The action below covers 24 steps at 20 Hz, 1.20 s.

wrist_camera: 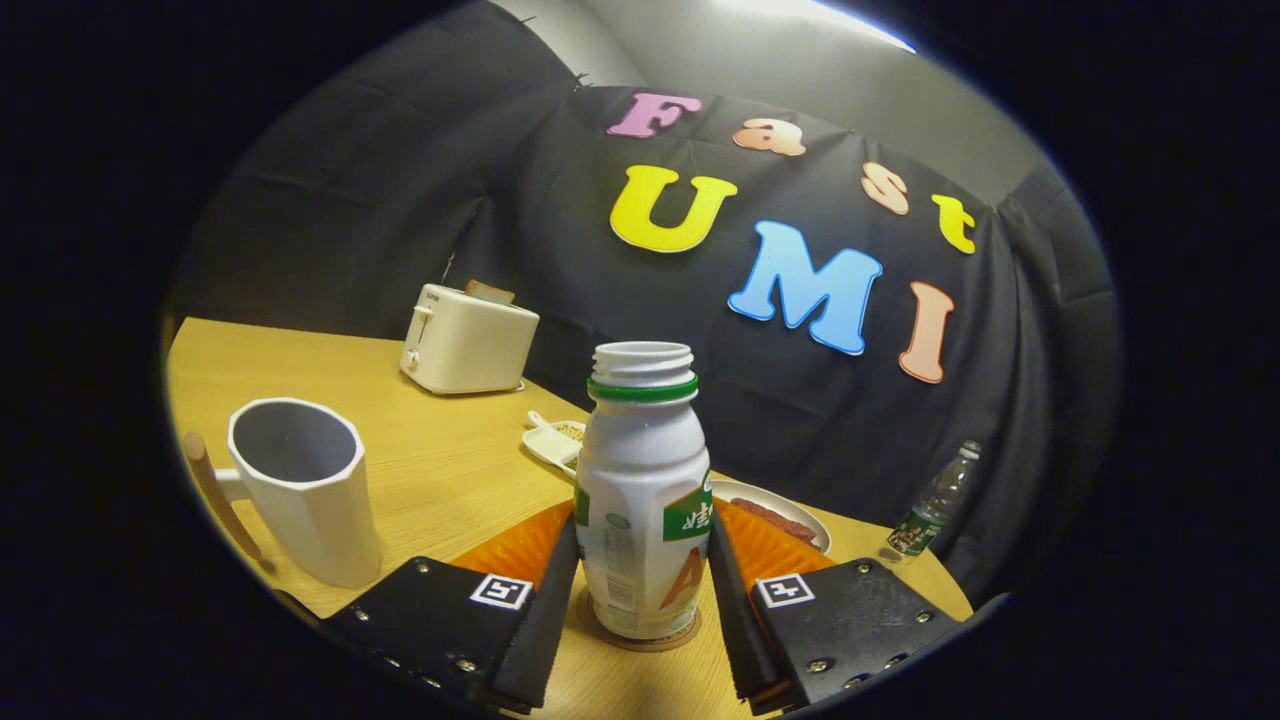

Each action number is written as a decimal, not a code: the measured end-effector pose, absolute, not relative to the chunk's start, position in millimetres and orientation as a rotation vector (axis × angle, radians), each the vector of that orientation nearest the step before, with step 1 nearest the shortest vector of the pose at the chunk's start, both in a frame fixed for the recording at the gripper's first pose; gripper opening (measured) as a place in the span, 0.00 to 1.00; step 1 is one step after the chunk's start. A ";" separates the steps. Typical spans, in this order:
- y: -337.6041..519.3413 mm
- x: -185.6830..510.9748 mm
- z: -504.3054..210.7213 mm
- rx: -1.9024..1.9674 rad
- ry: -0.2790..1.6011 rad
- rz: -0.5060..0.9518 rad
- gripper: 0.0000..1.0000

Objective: Take the bottle from table, then pour the juice into the cup, finally place the bottle on the coaster

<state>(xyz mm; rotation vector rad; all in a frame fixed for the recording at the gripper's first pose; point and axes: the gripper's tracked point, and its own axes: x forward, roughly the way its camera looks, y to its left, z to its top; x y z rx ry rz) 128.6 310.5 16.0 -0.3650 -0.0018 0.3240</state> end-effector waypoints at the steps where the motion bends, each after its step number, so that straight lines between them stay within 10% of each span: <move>1: 305.1 133.5 17.2 -0.339 0.007 0.312 0.67; 19: 286.7 158.7 16.4 -0.089 0.116 0.338 0.67; 24: 286.6 158.0 -10.0 -0.157 0.197 0.350 0.91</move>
